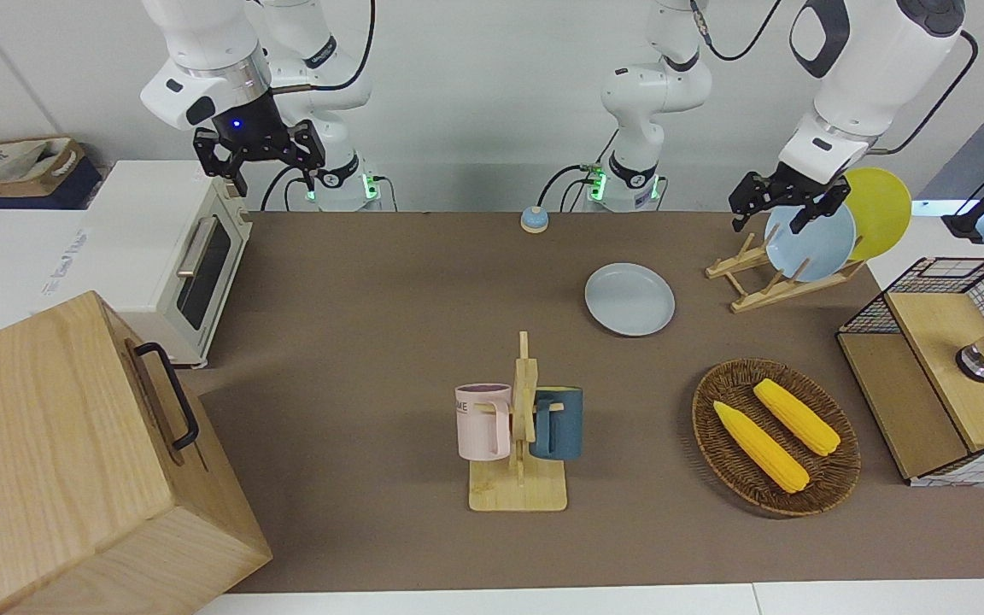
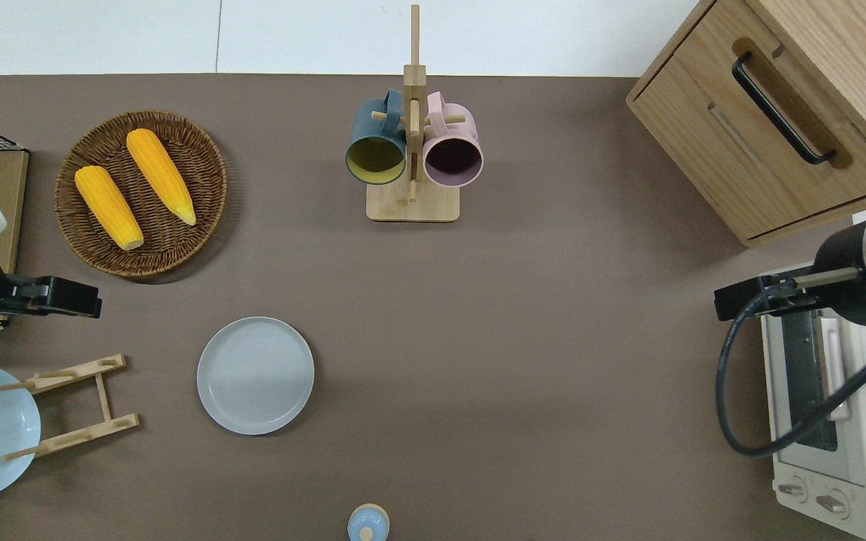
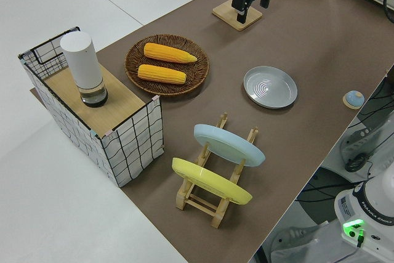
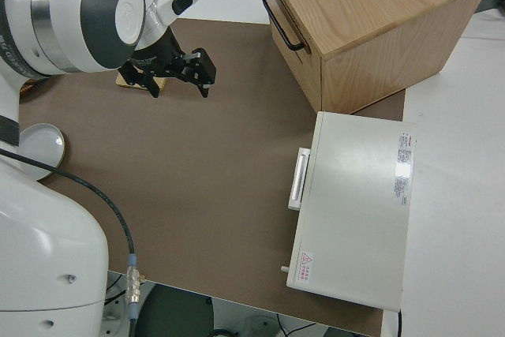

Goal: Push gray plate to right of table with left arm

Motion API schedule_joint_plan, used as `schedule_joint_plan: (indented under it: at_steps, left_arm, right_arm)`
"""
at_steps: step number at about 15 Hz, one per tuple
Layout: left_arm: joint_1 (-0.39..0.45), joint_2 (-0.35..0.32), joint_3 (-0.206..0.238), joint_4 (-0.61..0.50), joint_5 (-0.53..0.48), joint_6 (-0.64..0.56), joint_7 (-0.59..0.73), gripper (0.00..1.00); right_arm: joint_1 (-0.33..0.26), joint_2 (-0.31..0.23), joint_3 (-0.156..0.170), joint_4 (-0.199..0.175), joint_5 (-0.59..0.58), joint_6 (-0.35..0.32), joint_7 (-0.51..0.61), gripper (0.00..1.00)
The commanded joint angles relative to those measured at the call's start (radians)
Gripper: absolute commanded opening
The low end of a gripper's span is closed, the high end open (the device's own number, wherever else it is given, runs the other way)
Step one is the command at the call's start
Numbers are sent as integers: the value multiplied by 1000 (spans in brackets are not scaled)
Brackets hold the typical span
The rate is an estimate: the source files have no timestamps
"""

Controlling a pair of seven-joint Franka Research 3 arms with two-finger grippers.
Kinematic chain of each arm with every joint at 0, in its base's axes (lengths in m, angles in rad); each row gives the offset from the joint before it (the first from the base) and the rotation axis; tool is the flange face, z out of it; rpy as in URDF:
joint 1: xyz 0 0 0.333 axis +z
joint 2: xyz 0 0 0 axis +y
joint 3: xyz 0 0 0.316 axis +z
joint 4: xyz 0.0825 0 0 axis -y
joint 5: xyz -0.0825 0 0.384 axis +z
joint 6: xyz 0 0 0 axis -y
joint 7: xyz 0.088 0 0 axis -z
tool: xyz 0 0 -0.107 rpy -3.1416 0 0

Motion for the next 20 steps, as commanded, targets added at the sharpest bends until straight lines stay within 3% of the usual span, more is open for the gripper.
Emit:
schedule_joint_plan:
  at_steps: [1,6,10,16,20]
  left_arm:
    - [1,12,-5,20,7,-50,-10,987]
    - [1,5,-5,-21,5,-58,-16,987]
    - [6,-46,-5,-111,4,-19,-16,987]
    - [9,-172,-2,-407,-31,238,-16,987]
    - [1,-198,-5,-547,-31,378,-18,987]
  right_arm:
    - [-11,-8,6,-1,10,-12,-3,983]
    - [-11,-8,6,1,8,-12,-3,983]
    - [-11,-8,4,1,8,-12,-3,983]
    - [-11,-8,6,1,8,-12,-3,983]
    - [-11,-8,4,-1,8,-12,-3,983]
